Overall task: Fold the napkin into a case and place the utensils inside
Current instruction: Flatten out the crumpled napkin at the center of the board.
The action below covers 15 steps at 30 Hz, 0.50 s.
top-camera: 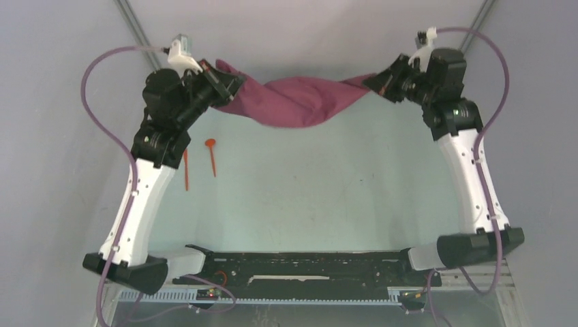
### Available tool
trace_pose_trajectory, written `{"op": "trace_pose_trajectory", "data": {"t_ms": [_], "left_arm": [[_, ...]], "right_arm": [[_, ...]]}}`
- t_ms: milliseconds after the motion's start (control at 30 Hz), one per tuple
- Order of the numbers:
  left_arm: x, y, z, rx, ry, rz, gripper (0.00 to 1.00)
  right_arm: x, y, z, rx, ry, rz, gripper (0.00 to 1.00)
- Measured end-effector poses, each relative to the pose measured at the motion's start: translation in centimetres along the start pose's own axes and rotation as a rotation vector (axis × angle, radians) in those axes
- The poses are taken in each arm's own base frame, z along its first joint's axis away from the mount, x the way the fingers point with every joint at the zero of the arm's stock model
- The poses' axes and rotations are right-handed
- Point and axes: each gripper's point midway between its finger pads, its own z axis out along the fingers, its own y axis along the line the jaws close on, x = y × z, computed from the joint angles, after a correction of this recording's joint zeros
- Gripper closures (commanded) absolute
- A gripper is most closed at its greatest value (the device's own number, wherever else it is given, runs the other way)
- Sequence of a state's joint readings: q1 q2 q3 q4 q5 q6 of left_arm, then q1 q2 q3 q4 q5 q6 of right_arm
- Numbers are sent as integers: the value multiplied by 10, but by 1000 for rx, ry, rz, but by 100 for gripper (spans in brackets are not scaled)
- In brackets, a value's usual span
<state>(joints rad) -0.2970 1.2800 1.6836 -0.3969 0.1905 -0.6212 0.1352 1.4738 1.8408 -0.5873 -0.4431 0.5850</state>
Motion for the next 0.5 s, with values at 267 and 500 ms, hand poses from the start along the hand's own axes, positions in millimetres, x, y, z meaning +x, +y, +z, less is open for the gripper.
{"op": "trace_pose_trajectory", "data": {"t_ms": [267,500], "left_arm": [[149,93,-44,-211,325,-73,88],[281,190,-118,-550,714,-81,8]], "right_arm": [[181,-119,-31,288,347,197,62],[267,-194,-78,583,550,207,21]]}}
